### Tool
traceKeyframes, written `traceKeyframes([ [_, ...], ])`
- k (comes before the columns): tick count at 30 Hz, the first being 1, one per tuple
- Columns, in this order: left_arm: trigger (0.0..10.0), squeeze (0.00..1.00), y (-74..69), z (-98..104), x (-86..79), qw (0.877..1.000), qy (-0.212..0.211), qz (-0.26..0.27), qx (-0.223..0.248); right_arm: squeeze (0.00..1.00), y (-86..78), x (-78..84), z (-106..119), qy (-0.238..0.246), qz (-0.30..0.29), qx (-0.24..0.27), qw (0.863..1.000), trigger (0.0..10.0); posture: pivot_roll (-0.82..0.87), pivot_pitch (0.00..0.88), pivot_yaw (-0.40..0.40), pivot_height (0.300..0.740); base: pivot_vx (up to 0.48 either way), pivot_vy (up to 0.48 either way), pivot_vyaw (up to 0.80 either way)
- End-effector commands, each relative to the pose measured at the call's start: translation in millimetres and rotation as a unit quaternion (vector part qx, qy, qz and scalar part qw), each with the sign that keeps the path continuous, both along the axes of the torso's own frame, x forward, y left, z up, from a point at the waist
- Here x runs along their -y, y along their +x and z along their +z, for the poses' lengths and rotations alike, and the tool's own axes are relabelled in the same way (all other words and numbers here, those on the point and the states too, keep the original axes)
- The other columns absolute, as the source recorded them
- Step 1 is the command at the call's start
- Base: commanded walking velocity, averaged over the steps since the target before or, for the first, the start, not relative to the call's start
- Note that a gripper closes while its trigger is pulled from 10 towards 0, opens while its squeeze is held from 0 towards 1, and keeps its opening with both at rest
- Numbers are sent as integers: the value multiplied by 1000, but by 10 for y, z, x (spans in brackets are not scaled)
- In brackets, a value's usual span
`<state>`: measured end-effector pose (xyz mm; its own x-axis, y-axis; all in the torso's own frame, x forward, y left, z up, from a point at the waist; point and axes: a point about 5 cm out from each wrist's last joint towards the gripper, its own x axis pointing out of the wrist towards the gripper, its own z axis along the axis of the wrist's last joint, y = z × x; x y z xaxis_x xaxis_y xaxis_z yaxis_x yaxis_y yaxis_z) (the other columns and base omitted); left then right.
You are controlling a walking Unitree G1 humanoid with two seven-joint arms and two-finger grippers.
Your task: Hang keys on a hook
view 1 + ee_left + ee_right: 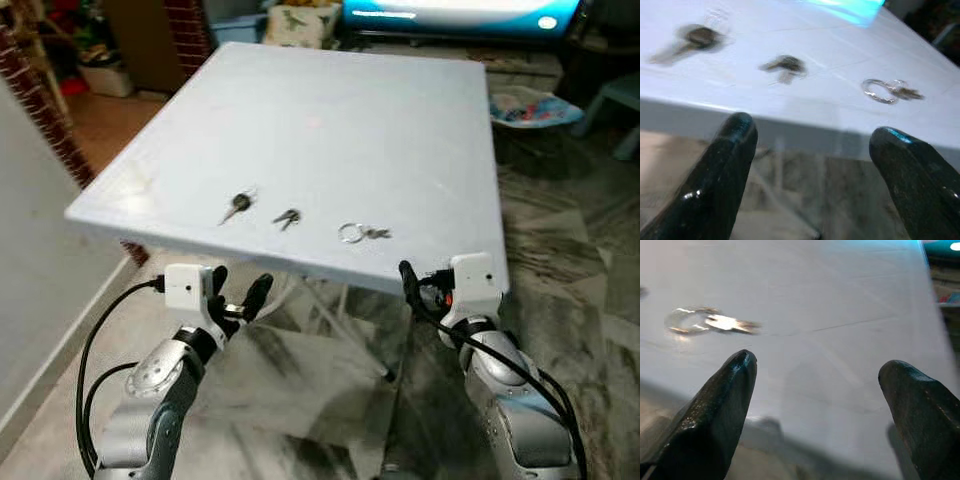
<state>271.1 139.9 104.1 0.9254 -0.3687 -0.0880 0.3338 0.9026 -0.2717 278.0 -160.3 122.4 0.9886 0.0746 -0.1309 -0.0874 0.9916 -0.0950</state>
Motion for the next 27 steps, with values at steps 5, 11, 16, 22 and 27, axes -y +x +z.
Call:
traceKeyframes([
  [5, 10000, 0, -19, -17, -106, 1000, 15, 11, -6, 0, -21, -41, 24, 4, 5, 8, 1000, 10000, -96, 126, 33, 740, 0, 0, 0],
  [11, 10000, 0, -13, -26, -111, 1000, 17, 15, -8, 0, -22, -57, 32, 0, 9, 11, 1000, 10000, -96, 126, 33, 740, 0, 0, 0],
  [16, 10000, 0, -13, -23, -104, 1000, 16, 16, -8, 0, -24, -55, 34, 0, 10, 12, 1000, 10000, -96, 128, 37, 740, 0, 0, 0],
  [22, 10000, 0, -6, -2, -87, 1000, 13, 9, -5, 0, -27, -61, 32, 7, 9, 10, 1000, 10000, -96, 130, 38, 740, 0, 400, 0],
  [27, 10000, 0, -3, -3, -74, 1000, 14, 6, -6, 0, -39, -83, 73, 23, 13, 19, 999, 10000, -97, 140, 40, 740, 0, 480, 0],
])
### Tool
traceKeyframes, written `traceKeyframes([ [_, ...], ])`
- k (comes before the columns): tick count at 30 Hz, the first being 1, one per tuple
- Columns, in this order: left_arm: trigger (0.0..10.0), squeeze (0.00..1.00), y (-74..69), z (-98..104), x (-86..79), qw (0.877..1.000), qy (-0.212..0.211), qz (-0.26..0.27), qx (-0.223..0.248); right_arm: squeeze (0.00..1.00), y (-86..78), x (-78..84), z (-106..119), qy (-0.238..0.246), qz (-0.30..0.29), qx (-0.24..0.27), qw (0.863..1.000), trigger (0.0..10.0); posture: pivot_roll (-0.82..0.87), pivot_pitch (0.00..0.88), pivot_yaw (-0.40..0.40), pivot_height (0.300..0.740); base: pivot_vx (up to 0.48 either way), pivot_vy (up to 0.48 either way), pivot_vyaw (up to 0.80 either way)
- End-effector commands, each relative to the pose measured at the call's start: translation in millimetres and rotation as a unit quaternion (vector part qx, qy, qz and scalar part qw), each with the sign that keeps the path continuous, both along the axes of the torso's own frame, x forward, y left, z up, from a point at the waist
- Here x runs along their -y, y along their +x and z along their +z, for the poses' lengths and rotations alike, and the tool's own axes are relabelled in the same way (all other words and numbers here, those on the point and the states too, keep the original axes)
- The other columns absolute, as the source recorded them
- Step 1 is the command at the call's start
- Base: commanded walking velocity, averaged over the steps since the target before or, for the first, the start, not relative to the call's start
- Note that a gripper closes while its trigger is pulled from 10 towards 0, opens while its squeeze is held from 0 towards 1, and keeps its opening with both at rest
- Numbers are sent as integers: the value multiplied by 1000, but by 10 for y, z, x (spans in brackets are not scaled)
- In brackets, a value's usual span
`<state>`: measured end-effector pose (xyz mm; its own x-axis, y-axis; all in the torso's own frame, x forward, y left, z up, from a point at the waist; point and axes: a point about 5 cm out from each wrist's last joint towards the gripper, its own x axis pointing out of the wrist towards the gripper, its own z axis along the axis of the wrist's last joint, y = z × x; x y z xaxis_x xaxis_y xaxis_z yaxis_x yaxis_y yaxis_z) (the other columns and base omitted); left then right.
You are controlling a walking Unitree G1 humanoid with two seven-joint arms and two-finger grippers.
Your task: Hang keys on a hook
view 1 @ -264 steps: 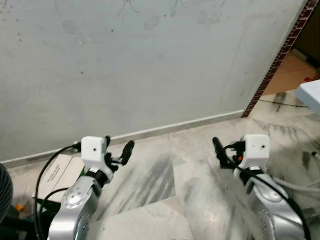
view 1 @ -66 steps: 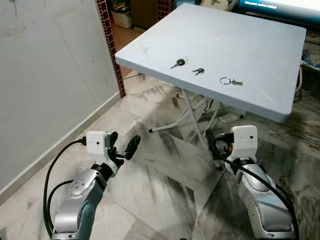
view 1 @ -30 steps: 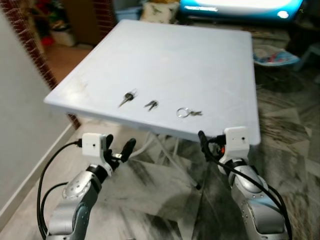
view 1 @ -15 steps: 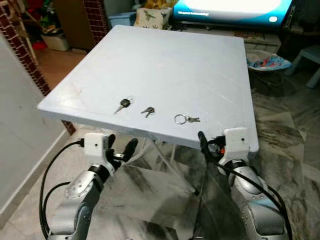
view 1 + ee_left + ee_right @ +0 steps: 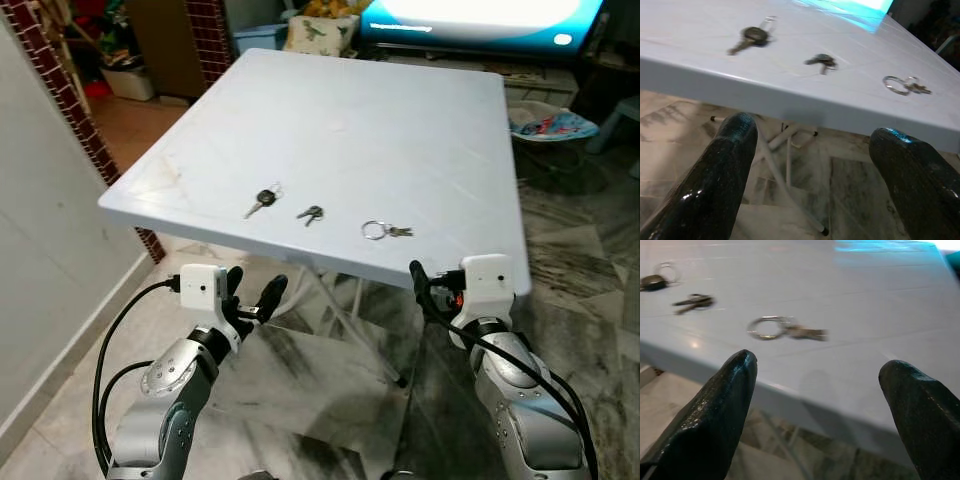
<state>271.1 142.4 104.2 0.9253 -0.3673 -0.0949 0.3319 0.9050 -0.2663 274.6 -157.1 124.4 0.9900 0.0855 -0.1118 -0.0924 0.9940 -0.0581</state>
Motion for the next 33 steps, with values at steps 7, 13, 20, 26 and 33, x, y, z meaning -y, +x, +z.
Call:
traceKeyframes([
  [7, 10000, 0, 6, 8, -47, 1000, 12, 4, 1, 0, 15, -19, 45, -17, -1, 11, 1000, 10000, -95, 138, 41, 740, 0, 385, 0],
  [13, 10000, 0, -7, 23, -2, 1000, 10, -11, 5, 0, 20, 16, 27, -48, -13, 8, 999, 10000, -94, 136, 42, 740, 0, 0, 0],
  [20, 10000, 0, -10, 23, 37, 1000, 3, -20, 4, 0, 29, 44, 43, -54, -24, 16, 998, 10000, -95, 135, 43, 740, 0, 0, 0],
  [26, 10000, 0, -15, 32, 46, 1000, 0, -25, 5, 0, 33, 56, 24, -50, -32, 8, 998, 10000, -92, 132, 43, 740, 0, 0, -391],
  [33, 10000, 0, -47, 37, 71, 999, -7, -36, 7, 0, 46, 32, 37, -53, -24, 12, 998, 10000, -91, 130, 38, 740, 0, 0, -781],
])
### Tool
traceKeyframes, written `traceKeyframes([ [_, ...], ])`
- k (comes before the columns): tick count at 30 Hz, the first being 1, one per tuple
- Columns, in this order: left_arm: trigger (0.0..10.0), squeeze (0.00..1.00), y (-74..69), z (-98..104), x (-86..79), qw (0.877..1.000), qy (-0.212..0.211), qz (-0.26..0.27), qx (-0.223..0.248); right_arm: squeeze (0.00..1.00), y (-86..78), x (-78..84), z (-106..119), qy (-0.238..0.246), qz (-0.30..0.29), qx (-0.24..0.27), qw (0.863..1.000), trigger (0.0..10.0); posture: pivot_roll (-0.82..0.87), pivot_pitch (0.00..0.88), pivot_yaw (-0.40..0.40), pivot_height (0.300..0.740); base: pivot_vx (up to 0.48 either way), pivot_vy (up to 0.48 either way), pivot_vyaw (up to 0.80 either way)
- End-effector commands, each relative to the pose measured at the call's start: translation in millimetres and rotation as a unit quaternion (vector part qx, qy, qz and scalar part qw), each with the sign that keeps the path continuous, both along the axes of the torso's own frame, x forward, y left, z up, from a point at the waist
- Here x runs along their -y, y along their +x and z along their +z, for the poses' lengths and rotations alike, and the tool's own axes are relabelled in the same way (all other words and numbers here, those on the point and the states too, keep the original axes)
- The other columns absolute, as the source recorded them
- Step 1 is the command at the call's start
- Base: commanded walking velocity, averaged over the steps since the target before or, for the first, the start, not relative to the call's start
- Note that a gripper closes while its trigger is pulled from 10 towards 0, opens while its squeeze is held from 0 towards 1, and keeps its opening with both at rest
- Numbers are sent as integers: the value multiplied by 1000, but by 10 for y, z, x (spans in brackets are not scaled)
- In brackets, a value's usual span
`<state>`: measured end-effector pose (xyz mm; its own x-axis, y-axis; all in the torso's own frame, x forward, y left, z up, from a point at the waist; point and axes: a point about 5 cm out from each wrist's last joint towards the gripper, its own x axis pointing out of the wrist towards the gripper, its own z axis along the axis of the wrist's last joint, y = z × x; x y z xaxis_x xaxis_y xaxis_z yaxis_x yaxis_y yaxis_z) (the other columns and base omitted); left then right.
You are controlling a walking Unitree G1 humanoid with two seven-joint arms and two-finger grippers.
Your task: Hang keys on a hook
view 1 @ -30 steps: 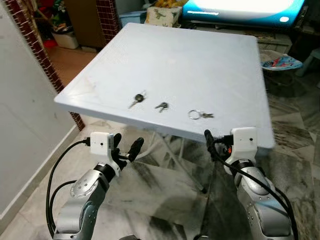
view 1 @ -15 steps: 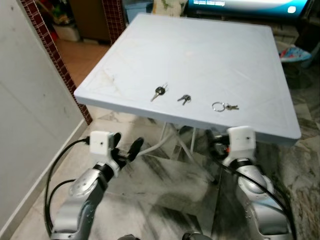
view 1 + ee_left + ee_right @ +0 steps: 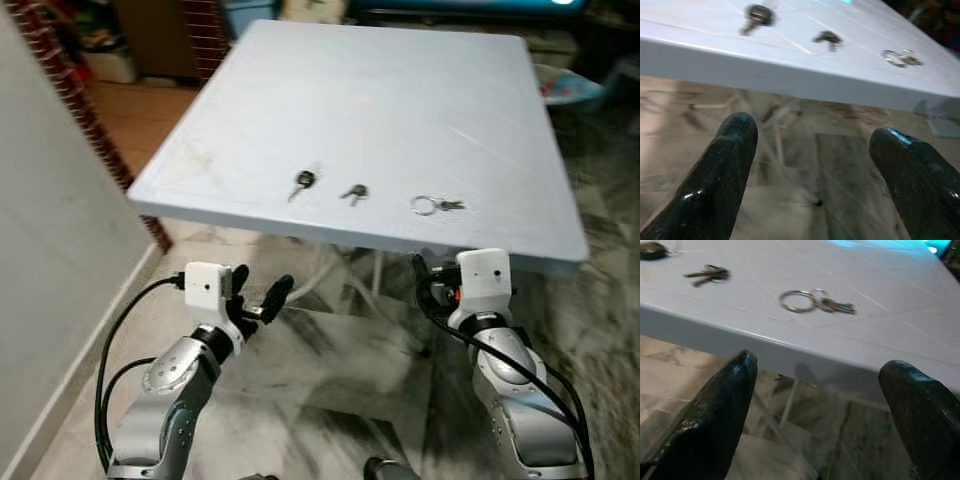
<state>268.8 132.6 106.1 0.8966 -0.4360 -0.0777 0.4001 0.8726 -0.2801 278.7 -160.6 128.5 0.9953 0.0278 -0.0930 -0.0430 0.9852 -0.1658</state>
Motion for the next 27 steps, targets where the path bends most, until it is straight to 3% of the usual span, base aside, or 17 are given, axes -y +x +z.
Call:
traceKeyframes([
  [1, 10000, 0, -25, 19, -24, 1000, 2, 0, 3, 0, 6, -2, -3, -1, 0, 0, 1000, 10000, -91, 130, 36, 740, 0, 0, -781],
  [16, 10000, 0, -27, 32, 1, 1000, -3, -10, 7, 0, 19, -12, 11, 4, 5, 2, 1000, 10000, -93, 136, 34, 740, 50, 0, -762],
  [27, 10000, 0, -33, 24, -7, 1000, -3, -10, 5, 0, 22, -31, 2, 4, 11, 3, 1000, 10000, -92, 135, 32, 740, 267, 0, 0],
])
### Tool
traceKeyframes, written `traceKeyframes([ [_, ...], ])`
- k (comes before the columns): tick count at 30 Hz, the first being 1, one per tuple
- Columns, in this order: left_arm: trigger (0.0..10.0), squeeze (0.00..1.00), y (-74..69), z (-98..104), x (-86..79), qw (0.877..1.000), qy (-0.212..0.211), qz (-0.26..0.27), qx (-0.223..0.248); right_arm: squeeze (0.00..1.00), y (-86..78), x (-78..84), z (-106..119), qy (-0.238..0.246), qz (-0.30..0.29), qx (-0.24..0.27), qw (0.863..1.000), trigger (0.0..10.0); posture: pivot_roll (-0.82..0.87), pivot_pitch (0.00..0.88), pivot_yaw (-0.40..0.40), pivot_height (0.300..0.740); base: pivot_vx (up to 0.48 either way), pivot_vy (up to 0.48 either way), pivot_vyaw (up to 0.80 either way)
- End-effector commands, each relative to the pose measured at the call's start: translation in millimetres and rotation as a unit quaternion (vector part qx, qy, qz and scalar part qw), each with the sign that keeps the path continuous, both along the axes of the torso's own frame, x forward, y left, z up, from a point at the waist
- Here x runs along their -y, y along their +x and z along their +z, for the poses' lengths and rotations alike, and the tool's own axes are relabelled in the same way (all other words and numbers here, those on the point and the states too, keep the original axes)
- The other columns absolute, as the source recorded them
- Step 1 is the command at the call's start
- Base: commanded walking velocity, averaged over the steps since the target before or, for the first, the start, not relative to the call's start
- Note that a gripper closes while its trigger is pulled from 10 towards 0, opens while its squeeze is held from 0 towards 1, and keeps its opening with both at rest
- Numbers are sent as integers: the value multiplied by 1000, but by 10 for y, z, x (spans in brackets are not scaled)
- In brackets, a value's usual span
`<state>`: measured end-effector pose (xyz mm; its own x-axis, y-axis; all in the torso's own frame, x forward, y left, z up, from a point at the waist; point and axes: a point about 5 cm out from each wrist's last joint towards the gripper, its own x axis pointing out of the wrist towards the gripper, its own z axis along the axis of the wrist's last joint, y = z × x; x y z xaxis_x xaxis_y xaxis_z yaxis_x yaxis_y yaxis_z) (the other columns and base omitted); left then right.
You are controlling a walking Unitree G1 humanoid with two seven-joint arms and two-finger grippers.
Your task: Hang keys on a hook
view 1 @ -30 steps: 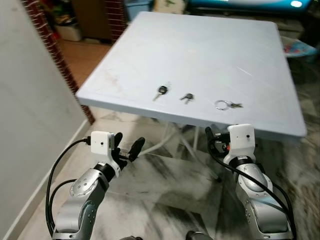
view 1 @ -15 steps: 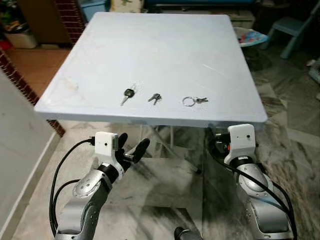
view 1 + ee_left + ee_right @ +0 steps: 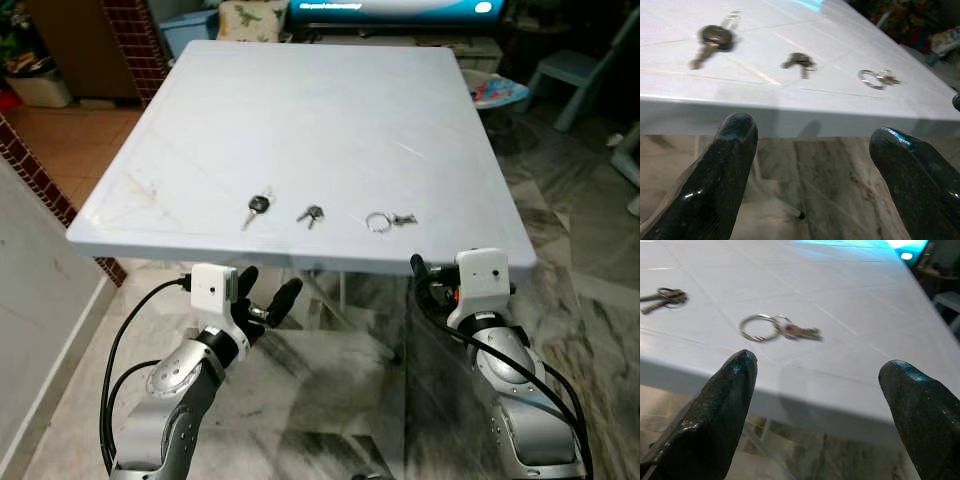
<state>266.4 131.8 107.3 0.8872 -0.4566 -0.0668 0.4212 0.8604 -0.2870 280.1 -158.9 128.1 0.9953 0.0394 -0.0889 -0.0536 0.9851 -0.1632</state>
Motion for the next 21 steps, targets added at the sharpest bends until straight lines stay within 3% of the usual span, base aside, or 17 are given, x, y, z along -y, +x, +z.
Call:
traceKeyframes([
  [1, 10000, 0, -8, 11, -16, 1000, 3, 1, 1, 0, 9, -14, 7, 2, 5, 1, 1000, 10000, -92, 133, 34, 740, 274, 0, 0],
  [7, 10000, 0, -9, 11, -14, 1000, 4, 0, 2, 0, 8, -16, 10, 1, 5, 2, 1000, 10000, -92, 133, 34, 740, 269, 0, 0],
  [21, 10000, 0, -20, -15, -15, 1000, 5, -1, -9, 0, 21, -12, 47, -22, 5, 15, 1000, 10000, -90, 130, 33, 740, 0, 0, 0],
])
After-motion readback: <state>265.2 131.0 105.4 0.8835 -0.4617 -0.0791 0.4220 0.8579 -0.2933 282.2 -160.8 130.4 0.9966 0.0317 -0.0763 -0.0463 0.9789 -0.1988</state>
